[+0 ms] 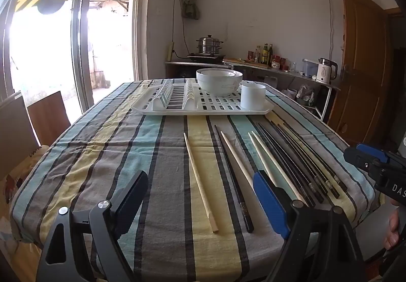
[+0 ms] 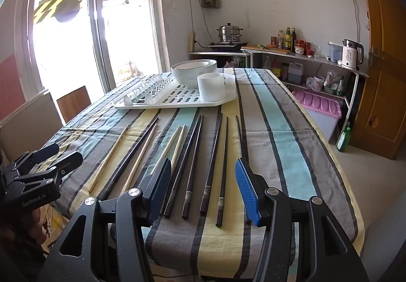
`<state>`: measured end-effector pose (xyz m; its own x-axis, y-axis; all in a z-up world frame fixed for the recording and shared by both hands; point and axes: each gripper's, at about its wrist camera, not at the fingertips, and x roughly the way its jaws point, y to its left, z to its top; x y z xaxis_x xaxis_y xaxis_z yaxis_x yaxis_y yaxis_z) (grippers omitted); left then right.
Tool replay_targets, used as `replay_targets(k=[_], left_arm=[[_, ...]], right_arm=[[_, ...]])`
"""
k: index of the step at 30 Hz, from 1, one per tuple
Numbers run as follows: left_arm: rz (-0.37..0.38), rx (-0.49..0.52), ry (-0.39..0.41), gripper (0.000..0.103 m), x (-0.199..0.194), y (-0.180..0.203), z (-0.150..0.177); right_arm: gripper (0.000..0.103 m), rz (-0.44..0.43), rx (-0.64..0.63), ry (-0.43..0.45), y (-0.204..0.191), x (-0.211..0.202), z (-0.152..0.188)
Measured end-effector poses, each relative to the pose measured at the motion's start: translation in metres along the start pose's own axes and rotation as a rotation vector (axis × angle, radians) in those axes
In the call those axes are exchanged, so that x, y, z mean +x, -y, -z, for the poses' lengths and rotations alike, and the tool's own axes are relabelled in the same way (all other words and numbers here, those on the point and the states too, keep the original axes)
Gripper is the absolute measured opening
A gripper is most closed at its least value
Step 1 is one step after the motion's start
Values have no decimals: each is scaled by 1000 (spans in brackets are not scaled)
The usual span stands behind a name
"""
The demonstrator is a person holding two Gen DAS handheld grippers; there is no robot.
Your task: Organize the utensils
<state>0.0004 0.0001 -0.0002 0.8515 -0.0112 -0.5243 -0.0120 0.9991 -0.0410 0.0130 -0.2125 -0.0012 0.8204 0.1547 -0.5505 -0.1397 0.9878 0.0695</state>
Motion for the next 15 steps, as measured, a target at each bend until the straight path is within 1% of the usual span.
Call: replay_targets(k=[10,12,15], left_arm=[[11,22,13,85,2,9,0],[-1,-6,5,85,1,-2,0],[-4,-6,12,85,0,-3,1]], right_arm=[[53,-4,7,4,-1,0,0],[53,-4,8,3,0,0,0],[53,-3,5,3,-1,0,1]])
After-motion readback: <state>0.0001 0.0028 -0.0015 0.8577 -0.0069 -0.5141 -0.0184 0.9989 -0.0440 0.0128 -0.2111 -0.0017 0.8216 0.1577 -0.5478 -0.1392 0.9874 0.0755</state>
